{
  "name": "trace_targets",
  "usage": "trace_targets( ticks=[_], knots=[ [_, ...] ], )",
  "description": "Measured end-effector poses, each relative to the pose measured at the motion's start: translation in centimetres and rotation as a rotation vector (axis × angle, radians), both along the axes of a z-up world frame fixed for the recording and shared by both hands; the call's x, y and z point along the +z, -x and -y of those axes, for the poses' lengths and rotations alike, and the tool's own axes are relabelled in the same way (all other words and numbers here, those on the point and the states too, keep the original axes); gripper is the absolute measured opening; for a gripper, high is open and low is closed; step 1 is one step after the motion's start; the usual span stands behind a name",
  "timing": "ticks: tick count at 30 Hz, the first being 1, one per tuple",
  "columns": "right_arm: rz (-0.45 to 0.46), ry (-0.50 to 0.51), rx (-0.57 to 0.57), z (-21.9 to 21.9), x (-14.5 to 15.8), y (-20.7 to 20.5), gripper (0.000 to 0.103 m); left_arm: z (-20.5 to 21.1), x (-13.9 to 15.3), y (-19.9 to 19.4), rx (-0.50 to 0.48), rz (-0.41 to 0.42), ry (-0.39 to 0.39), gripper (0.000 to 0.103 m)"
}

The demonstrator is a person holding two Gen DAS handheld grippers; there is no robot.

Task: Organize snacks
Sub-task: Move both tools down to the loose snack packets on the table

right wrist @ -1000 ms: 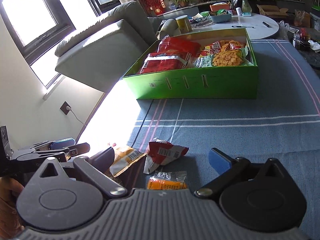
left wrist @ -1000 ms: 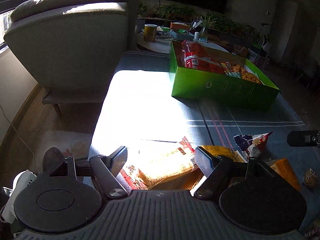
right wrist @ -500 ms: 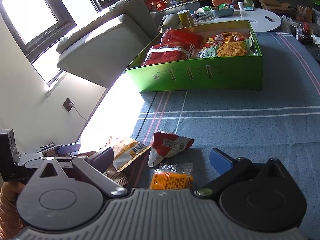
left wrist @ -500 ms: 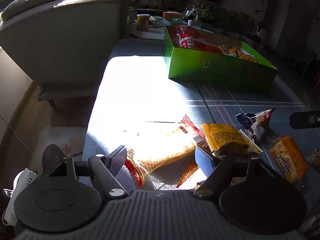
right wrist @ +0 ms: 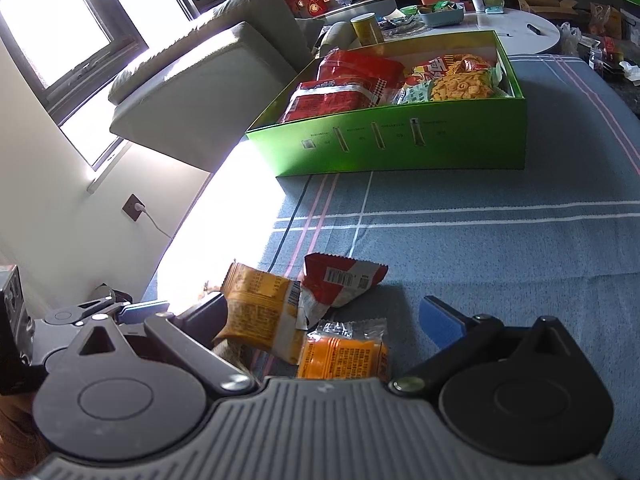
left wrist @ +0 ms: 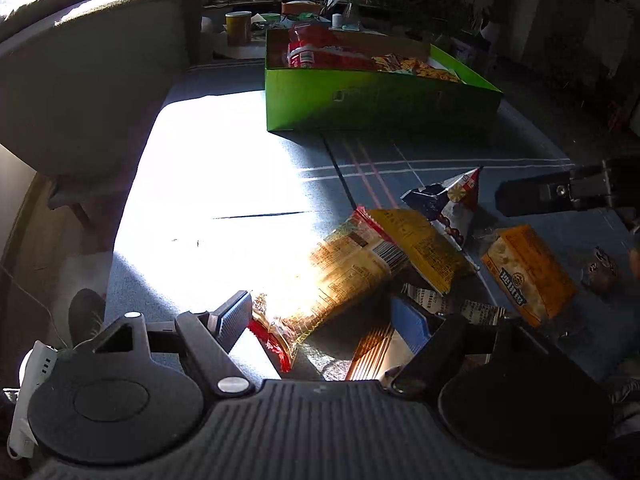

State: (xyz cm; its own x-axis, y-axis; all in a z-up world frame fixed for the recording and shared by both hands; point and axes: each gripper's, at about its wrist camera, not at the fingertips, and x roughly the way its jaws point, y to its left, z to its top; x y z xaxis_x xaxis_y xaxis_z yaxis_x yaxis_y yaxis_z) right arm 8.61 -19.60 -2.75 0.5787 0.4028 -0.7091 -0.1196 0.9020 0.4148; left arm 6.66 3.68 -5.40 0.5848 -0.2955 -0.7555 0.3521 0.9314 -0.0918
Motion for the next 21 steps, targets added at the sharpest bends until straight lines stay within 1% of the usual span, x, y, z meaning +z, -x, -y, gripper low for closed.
trace_targets(
  ticks=[2,4,6,10,12,15,18,21],
  knots=[
    [-0.003,0.003,-0.002,0.0,-0.1,0.0,0.091,0.7,0.3,0.7,-0.033,-0.008,0.004,0.073],
    [-0.005,0.009,-0.002,-0.1,-0.2,0.0,0.091,1.4,0.5,1.3,-0.059,-0.006,-0.016,0.073],
    [-0.008,0.014,-0.004,-0.2,-0.3,0.1,0.091,1.6,0.7,1.6,-0.063,0.009,-0.042,0.073],
    [-0.011,0.016,-0.011,-0.1,-0.4,0.2,0.091,1.0,1.1,1.4,0.003,0.075,-0.117,0.073],
    [-0.011,0.013,-0.014,-0.1,-0.4,0.2,0.091,0.5,1.3,1.1,0.013,0.082,-0.108,0.073],
    [-0.013,0.012,-0.016,-0.2,-0.5,0.1,0.091,0.9,1.2,0.6,-0.038,0.086,-0.092,0.073],
    [-0.017,0.013,-0.017,-0.3,-0.5,0.1,0.091,2.0,0.6,-0.1,-0.078,0.076,-0.117,0.073],
    [-0.017,0.011,-0.021,-0.3,-0.4,0.2,0.091,2.8,-0.3,-0.9,-0.108,0.054,-0.125,0.073]
  ],
)
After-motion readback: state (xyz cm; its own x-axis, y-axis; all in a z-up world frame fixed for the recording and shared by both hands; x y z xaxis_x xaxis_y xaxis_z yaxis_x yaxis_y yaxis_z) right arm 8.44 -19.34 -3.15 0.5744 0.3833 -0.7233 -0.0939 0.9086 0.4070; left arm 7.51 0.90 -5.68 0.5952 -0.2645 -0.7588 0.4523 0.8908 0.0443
